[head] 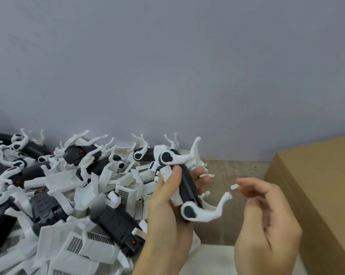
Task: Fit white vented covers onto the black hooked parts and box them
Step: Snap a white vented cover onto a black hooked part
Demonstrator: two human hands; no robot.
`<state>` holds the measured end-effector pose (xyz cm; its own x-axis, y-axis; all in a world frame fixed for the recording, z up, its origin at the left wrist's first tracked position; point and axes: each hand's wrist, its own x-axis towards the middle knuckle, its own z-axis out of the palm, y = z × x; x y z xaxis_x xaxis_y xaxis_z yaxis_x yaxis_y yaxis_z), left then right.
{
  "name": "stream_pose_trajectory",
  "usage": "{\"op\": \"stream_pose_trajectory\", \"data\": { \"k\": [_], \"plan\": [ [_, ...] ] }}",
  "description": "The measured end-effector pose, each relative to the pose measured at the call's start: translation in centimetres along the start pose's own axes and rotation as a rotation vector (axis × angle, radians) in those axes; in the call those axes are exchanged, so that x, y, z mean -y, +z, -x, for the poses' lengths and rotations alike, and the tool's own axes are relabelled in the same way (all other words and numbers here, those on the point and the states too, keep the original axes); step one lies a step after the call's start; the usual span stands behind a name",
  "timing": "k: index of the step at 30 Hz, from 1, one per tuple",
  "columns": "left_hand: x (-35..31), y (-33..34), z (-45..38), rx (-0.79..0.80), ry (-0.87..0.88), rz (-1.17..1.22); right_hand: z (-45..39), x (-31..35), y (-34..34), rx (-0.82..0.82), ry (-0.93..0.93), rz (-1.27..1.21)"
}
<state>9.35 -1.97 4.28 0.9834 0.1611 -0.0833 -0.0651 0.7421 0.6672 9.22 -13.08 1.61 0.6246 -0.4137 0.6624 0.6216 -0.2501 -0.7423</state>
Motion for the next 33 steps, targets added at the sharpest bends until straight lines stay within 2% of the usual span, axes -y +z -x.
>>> {"op": "stream_pose_trajectory", "data": {
  "k": [4, 6, 9, 11, 16, 22, 24, 26, 28, 29, 31, 33],
  "plan": [
    [0.7, 0.5, -0.2, -0.235, 0.227, -0.467, -0.2, -0.2, 0.0, 0.011, 0.008, 0.031],
    [1.0, 0.7, 0.0, -0.208, 0.268, -0.594, -0.1, -0.1, 0.1, 0.105, -0.023, 0.082],
    [1.7, 1.1, 0.2, -0.087, 0.280, -0.605, 0.1, 0.1, 0.5, 0.280, 0.031, 0.123],
    [2.0, 1.2, 0.2, -0.073, 0.352, -0.691, 0.2, 0.1, 0.5, 0.322, 0.094, 0.099],
    [2.0, 0.9, 0.0, -0.092, 0.451, -0.785, -0.1, 0.3, 0.4, 0.340, 0.238, 0.022],
    [1.3, 1.5, 0.5, -0.150, 0.468, -0.774, 0.1, 0.0, 0.1, 0.484, 0.294, -0.045],
    [0.7, 1.6, 0.5, -0.150, 0.382, -0.674, -0.1, -0.1, 0.0, 0.427, 0.406, -0.073],
    [0.1, 1.5, 0.3, -0.175, 0.337, -0.616, -1.0, -0.1, 0.0, 0.323, 0.653, -0.190],
    [-0.2, 1.1, 0.1, -0.233, 0.404, -0.667, -1.9, -0.4, -0.1, 0.242, 0.941, -0.313],
    [-0.2, 1.0, 0.0, -0.268, 0.455, -0.706, -2.0, -0.5, -0.4, 0.246, 1.027, -0.384],
    [-0.4, 0.8, -0.1, -0.319, 0.516, -0.758, -2.1, -1.1, -0.4, 0.294, 1.079, -0.453],
    [-0.8, 0.6, -0.1, -0.313, 0.473, -0.747, -2.2, -1.3, 0.1, 0.324, 1.055, -0.421]
  ]
}}
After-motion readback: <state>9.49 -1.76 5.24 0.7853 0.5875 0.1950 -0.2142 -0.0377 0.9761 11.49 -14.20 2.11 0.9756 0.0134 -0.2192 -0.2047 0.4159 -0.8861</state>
